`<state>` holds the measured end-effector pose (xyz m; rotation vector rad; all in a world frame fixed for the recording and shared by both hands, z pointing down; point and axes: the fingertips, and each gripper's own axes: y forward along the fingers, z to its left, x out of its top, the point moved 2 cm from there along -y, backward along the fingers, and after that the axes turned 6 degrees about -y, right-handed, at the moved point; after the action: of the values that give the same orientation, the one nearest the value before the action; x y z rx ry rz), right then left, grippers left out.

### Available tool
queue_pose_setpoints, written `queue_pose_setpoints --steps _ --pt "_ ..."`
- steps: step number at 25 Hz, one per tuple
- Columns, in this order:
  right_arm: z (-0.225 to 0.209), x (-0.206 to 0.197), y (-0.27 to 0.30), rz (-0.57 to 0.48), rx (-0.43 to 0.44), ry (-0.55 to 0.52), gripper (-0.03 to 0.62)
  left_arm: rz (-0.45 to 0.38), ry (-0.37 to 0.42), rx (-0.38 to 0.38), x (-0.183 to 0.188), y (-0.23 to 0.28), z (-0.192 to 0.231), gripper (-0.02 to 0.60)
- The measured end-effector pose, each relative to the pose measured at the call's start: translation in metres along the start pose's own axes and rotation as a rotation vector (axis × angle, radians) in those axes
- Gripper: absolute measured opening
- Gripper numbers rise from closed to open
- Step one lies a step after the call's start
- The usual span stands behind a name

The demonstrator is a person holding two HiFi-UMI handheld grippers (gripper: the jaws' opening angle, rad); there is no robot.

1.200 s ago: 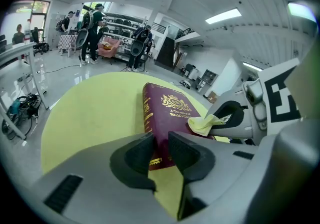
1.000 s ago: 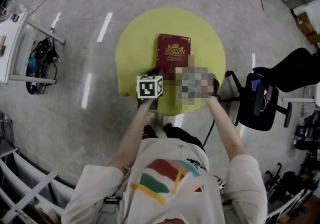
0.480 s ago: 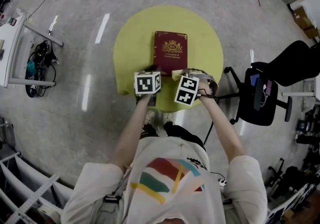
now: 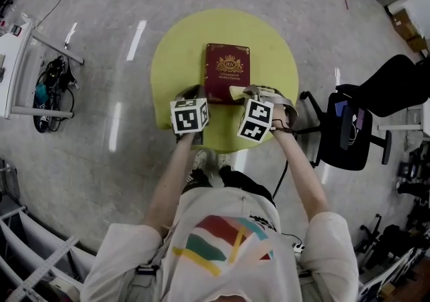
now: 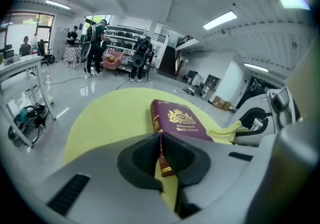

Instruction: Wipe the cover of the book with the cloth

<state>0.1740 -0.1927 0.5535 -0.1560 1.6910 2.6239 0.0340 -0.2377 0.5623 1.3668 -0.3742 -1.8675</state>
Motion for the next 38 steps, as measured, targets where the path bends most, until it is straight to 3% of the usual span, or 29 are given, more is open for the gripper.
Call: queue_pose_setpoints --steps 5,12,21,29,38 --pt "-0.042 0.006 -0.035 -0.022 -0.124 0.003 0.028 -0.088 0.004 0.011 0.016 -0.016 0.002 0.015" --pt "-0.084 0.024 -0.041 -0.059 -0.187 0.018 0.028 -0.121 -0.013 0.032 0.018 -0.027 0.009 0.015" --pt "-0.129 0.053 0.039 -0.055 -0.117 0.026 0.029 -0.187 -0.039 0.036 0.008 -0.046 0.030 0.015" --pt "-0.157 0.062 0.096 0.028 -0.084 -0.008 0.028 -0.187 -0.108 0.048 -0.007 -0.054 0.052 0.015" --pt "-0.151 0.064 0.112 0.093 -0.060 -0.096 0.028 -0.184 -0.131 0.057 -0.020 -0.055 0.061 0.015"
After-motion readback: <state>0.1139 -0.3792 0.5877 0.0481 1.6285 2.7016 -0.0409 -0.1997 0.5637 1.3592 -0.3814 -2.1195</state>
